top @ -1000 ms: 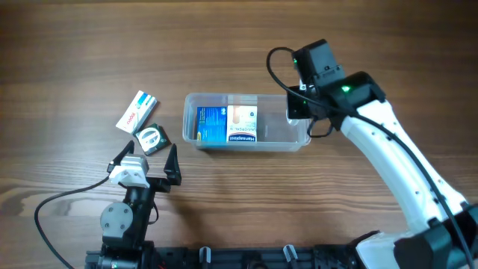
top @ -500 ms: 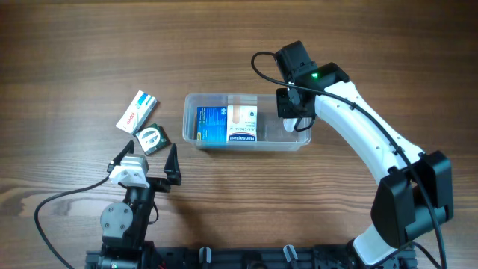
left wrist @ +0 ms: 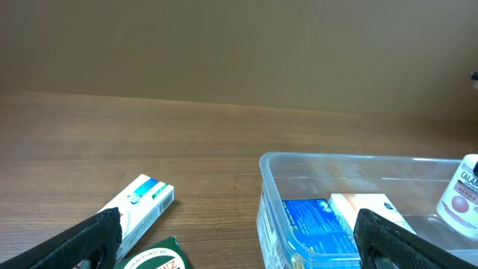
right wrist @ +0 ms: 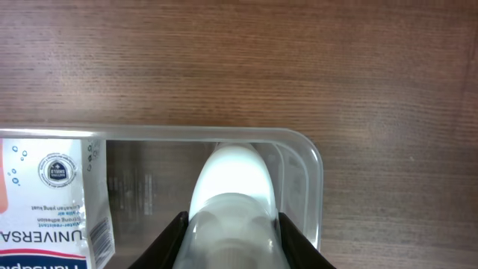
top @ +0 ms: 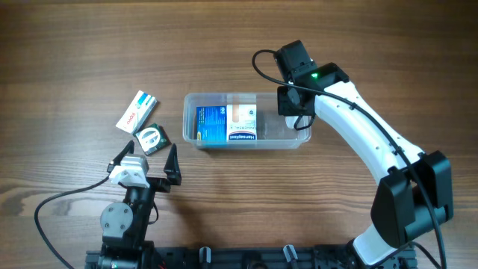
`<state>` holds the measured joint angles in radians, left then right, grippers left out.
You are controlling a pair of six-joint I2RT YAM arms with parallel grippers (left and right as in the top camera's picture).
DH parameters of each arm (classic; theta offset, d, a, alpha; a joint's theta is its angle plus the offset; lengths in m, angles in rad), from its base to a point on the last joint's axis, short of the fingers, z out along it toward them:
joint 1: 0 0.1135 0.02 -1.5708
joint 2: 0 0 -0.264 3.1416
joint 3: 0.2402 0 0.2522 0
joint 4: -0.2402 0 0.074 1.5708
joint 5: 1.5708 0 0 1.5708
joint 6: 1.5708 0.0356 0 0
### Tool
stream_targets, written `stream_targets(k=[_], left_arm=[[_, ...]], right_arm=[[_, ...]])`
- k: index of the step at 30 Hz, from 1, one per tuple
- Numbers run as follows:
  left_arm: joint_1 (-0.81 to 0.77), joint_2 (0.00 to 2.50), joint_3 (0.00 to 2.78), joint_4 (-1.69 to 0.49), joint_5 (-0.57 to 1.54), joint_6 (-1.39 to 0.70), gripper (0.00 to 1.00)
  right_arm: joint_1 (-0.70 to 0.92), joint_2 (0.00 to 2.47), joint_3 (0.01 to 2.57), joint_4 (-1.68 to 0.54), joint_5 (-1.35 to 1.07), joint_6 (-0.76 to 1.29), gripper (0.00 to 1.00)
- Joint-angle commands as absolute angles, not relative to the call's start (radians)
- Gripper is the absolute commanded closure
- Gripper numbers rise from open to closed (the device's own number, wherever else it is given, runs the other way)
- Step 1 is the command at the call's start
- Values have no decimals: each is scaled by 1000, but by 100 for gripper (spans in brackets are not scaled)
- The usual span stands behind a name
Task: Pack container
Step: 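Carry the white bottle into the container's right end and release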
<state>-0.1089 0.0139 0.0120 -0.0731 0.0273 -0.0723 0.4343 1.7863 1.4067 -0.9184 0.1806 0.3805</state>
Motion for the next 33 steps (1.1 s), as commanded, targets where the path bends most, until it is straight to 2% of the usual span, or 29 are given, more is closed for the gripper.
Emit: stream_targets(k=[1,4,6,10,12,18,22,33], left_arm=[[-102,7,6,-75,26,-57,0],[-102,7,6,-75,26,-57,0],[-102,7,6,-75,26,-57,0],[-102,7,6,-75,26,-57,0],[-102,7,6,-75,26,-57,0],[-102,7,6,-75,26,-57,0],[-102,7,6,-75,26,-57,0],[-102,7,6,-75,26,-57,0]], right_arm=[[440,1833,1398,-900,206,392,71],[440,1850,1398,-897,204,393,71],[440,1853,1398,-897,202,392,67],[440,1853,1398,-896,201,392,47],[440,1853,1398,-908,200,392,42],[440,1847,1399,-909,187,340,41],[440,1844,1400,-913,195,306,46],[440,1813,1436,-935,265,233,45]])
